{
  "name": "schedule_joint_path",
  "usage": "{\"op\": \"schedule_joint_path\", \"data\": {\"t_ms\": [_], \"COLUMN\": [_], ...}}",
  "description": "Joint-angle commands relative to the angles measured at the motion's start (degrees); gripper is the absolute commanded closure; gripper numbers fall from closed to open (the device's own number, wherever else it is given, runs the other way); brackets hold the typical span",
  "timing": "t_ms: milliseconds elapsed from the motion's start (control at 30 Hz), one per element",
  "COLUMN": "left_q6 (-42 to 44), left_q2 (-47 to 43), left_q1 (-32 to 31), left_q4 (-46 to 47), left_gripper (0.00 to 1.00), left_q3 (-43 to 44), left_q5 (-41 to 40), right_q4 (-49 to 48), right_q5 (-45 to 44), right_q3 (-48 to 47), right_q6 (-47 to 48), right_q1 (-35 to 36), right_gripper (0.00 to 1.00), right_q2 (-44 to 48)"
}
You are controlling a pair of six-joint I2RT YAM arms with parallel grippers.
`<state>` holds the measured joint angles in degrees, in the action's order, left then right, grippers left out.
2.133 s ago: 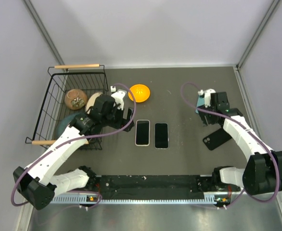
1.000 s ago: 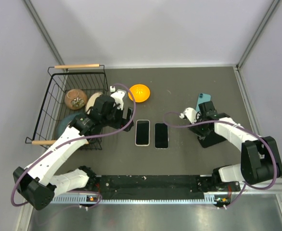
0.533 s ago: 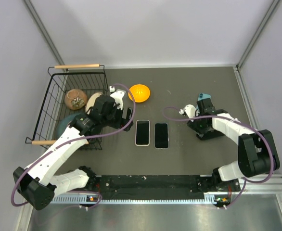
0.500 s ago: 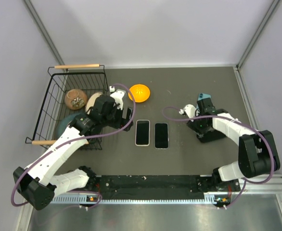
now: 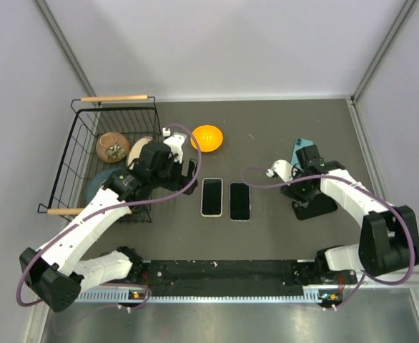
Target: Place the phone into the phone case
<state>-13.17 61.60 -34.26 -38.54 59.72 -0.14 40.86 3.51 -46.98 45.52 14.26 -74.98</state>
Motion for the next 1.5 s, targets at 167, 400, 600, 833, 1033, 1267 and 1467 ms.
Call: {"op": "schedule_joint_path", "data": {"t_ms": [167,400,600,833,1033,1267,1467], "left_q6": [0.34,0.42,0.25,0.07,-0.1,-0.19,-0.19], "left_q2": [-1.75,-2.36,-3.16,-3.51,-3.68,-4.04,-4.47], "left_q1": [0.07,0.07,0.16,0.07,0.07,0.07,0.07], "left_q4": [2.68,2.6,2.68,2.6,2.6,2.6,2.6], "left_gripper": [0.05,0.05,0.05,0.05,0.05,0.05,0.05], "left_q3": [0.13,-0.05,-0.31,-0.31,-0.31,-0.49,-0.66], "left_q5": [-0.82,-2.23,-2.84,-2.93,-2.94,-3.37,-3.64], "right_q4": [-2.18,-5.44,-6.14,-7.37,-1.24,5.81,6.78], "right_q5": [1.59,3.34,3.78,9.86,1.42,2.2,-0.78], "right_q3": [-1.97,-0.39,-2.23,-10.13,-22.33,-26.15,-23.25], "right_q6": [6.77,8.71,6.87,-9.77,-33.87,-55.68,-66.6], "right_q1": [0.5,0.42,0.5,0.5,0.42,0.42,0.33], "right_gripper": [0.46,0.49,1.0,1.0,1.0,1.0,1.0], "right_q2": [-6.49,-10.97,-12.3,-11.41,-19.93,-24.6,-23.37]}}
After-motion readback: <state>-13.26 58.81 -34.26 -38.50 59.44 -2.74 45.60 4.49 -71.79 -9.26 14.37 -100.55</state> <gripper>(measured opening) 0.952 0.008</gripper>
